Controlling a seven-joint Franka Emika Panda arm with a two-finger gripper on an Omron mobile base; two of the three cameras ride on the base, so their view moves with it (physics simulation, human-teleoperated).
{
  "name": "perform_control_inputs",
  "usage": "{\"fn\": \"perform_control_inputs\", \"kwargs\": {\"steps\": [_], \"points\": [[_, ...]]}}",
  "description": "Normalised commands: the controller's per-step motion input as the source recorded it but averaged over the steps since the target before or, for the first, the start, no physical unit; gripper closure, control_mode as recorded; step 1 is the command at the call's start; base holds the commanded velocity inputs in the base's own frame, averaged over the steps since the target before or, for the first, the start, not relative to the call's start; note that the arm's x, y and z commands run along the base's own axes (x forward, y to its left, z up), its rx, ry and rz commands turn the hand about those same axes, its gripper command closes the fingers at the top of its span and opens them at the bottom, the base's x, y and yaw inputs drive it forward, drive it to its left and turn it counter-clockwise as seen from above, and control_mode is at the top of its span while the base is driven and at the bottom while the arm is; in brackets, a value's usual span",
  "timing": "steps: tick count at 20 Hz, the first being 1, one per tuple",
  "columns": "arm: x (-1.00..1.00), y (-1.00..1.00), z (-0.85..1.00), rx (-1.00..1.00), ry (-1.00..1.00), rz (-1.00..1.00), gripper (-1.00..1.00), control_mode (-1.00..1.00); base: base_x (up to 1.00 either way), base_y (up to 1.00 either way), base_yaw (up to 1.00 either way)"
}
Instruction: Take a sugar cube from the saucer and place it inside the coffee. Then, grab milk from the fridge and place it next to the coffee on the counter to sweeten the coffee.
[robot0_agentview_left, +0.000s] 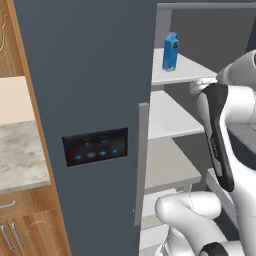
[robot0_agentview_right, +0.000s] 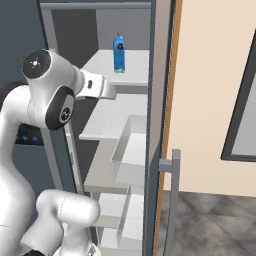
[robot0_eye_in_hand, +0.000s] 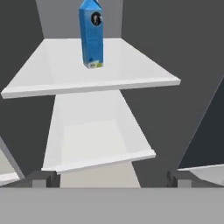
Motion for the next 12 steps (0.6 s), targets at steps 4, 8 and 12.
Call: {"fn": "perform_control_inputs", "kwargs": {"steps": [4, 8, 12], "points": [[0.63, 0.0, 0.56, 0.01, -0.02, 0.03, -1.0, -1.0, 0.0, 0.0, 0.0], [0.84, 0.0, -0.08, 0.01, -0.04, 0.12, -1.0, -1.0, 0.0, 0.0, 0.0], [1.0, 0.0, -0.12, 0.01, -0.03, 0.01, -1.0, -1.0, 0.0, 0.0, 0.0]]}}
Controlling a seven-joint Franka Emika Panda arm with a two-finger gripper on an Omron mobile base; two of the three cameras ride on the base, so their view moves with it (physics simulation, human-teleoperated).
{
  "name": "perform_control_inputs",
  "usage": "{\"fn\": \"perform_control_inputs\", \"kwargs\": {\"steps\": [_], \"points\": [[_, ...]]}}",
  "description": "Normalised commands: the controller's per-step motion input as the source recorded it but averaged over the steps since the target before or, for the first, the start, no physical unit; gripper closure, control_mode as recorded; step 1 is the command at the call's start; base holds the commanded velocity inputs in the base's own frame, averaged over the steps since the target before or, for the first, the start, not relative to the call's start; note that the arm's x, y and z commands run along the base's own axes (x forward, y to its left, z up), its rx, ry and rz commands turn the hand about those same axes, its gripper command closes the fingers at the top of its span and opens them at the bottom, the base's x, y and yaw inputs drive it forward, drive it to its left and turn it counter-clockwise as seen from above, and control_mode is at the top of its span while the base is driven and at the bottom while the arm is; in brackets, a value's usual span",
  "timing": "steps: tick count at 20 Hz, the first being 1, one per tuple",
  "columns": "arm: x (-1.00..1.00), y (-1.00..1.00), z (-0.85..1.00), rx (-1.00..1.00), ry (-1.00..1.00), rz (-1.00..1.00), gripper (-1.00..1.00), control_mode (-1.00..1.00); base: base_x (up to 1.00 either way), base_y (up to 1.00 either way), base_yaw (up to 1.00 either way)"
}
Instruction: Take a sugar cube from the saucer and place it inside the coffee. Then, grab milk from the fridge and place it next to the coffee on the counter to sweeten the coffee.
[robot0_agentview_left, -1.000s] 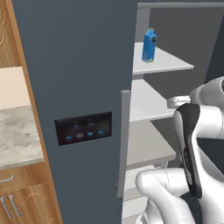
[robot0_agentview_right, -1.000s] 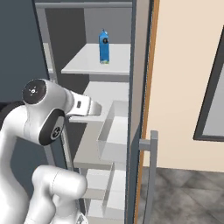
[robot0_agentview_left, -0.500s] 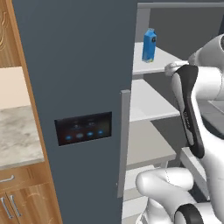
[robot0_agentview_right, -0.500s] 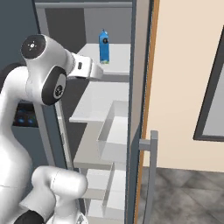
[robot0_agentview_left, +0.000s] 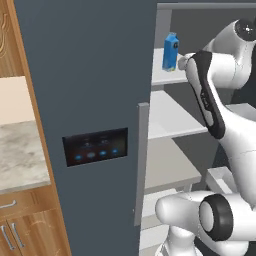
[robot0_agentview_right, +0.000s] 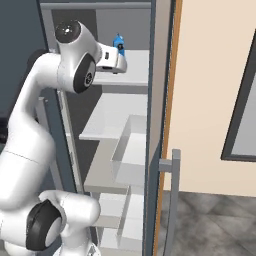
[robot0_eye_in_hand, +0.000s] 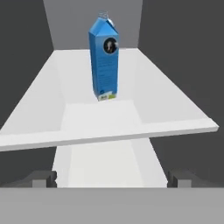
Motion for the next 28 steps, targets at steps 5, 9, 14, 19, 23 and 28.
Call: {"fn": "perform_control_inputs", "kwargs": {"steps": [5, 9, 14, 19, 23, 28], "points": [[0.9, 0.0, -0.06, 0.0, 0.0, 0.0, -1.0, -1.0, 0.0, 0.0, 0.0], [0.82, 0.0, 0.0, 0.01, -0.02, -0.02, -1.0, -1.0, 0.0, 0.0, 0.0], [0.59, 0.0, 0.0, 0.0, 0.0, 0.0, -1.0, -1.0, 0.0, 0.0, 0.0], [0.54, 0.0, -0.07, 0.0, 0.0, 0.0, -1.0, -1.0, 0.0, 0.0, 0.0], [0.63, 0.0, -0.09, 0.01, -0.02, 0.0, -1.0, -1.0, 0.0, 0.0, 0.0], [0.55, 0.0, -0.01, 0.0, -0.03, 0.0, -1.0, -1.0, 0.0, 0.0, 0.0]]}}
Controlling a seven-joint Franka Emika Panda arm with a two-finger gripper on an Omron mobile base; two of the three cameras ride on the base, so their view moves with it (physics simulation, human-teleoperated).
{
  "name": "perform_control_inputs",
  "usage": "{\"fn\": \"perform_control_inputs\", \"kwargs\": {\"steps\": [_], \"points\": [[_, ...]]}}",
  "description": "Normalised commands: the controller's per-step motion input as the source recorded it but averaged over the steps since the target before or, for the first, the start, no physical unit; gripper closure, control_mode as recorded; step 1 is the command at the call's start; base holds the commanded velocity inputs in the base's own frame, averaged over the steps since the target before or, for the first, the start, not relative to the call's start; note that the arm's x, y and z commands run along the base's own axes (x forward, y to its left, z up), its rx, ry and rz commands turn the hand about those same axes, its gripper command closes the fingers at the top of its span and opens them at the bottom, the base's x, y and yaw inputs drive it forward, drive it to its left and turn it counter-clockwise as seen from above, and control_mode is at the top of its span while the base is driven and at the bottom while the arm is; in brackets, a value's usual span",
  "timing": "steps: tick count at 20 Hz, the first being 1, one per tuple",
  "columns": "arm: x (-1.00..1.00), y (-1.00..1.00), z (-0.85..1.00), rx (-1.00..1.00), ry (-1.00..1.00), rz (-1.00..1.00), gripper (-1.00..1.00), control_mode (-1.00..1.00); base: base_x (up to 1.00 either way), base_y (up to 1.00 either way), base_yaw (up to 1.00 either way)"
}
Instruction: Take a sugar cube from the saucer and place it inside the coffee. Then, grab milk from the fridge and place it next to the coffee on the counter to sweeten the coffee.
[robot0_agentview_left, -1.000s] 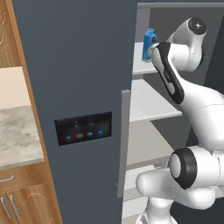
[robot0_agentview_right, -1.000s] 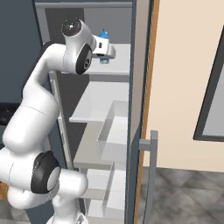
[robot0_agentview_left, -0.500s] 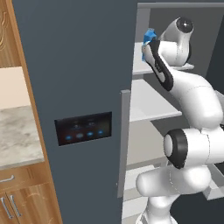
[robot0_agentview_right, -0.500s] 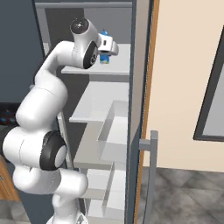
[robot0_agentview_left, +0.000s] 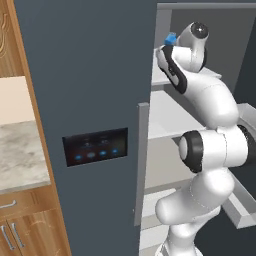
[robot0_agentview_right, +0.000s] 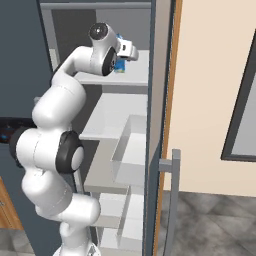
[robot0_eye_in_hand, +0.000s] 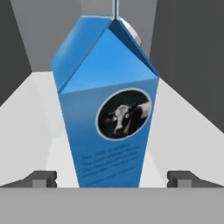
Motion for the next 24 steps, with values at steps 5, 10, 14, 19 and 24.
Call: {"fn": "perform_control_inputs", "kwargs": {"steps": [5, 10, 14, 19, 24], "points": [[0.3, 0.0, 0.0, 0.0, 0.0, 0.02, -1.0, -1.0, 0.0, 0.0, 0.0], [0.33, 0.0, 0.0, 0.0, 0.0, 0.03, -1.0, -1.0, 0.0, 0.0, 0.0], [0.09, 0.0, 0.0, 0.0, 0.0, 0.02, 1.0, -1.0, 0.0, 0.0, 0.0], [-0.11, 0.0, 0.0, 0.0, -0.03, 0.0, 1.0, -1.0, 0.0, 0.0, 0.0], [-0.89, 0.08, 0.0, 0.0, -0.21, 0.0, 1.0, -1.0, 0.0, 0.0, 0.0]]}}
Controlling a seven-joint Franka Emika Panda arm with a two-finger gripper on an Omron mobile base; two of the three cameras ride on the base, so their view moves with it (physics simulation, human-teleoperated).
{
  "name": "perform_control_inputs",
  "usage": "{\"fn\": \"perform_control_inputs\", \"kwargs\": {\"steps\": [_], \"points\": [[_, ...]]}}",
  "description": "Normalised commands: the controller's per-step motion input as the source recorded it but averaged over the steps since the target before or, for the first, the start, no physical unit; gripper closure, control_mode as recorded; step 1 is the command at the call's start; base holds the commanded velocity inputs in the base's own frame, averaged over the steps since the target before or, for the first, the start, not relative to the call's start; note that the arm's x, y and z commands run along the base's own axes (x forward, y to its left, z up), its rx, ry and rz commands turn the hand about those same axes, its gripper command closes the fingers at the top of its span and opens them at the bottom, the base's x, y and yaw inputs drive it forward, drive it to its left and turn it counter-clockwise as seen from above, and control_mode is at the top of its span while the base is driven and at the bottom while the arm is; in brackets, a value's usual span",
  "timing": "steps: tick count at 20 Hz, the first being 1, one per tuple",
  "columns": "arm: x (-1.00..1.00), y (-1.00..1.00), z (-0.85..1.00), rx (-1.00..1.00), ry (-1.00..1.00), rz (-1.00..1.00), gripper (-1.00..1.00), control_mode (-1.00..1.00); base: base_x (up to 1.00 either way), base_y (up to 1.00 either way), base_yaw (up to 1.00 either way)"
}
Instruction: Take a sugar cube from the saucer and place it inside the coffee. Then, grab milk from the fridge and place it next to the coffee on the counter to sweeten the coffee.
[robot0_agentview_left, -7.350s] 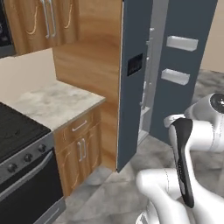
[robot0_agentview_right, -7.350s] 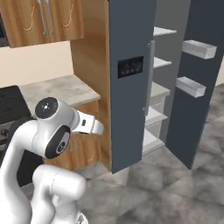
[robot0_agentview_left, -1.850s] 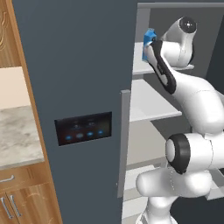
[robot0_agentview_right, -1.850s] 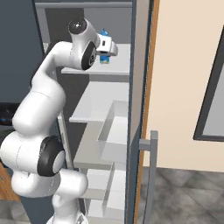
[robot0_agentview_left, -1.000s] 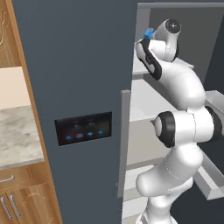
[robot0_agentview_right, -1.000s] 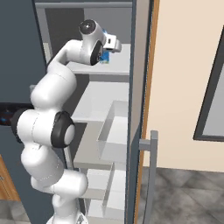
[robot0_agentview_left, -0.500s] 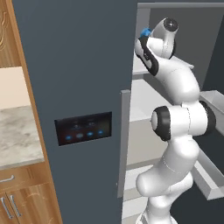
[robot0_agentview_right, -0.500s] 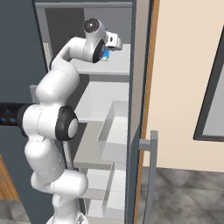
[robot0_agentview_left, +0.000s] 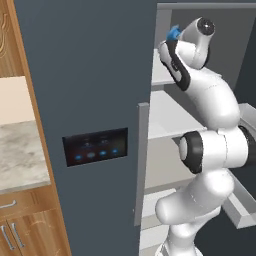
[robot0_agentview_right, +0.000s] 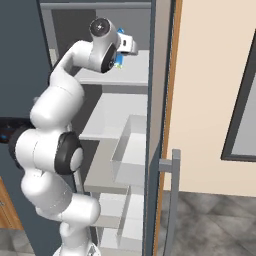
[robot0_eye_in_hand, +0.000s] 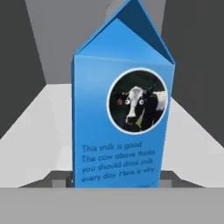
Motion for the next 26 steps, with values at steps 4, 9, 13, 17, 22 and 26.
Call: {"fn": "perform_control_inputs", "kwargs": {"steps": [4, 9, 13, 17, 22, 26], "points": [[-1.0, 0.22, 0.0, 0.0, -0.27, 0.0, 1.0, -1.0, 0.0, 0.0, 0.0], [-1.0, 0.04, 0.1, 0.0, -0.15, 0.01, 1.0, -1.0, 0.0, 0.0, 0.0], [-1.0, 0.02, 0.0, 0.0, 0.0, 0.0, 1.0, -1.0, 0.0, 0.0, 0.0], [-1.0, 0.15, -0.05, 0.0, 0.0, 0.0, 1.0, -1.0, 0.0, 0.0, 0.0], [-1.0, 0.16, -0.4, 0.0, 0.0, 0.0, 1.0, -1.0, 0.0, 0.0, 0.0], [-1.0, 0.02, -0.74, 0.0, 0.09, 0.0, 1.0, -1.0, 0.0, 0.0, 0.0]]}}
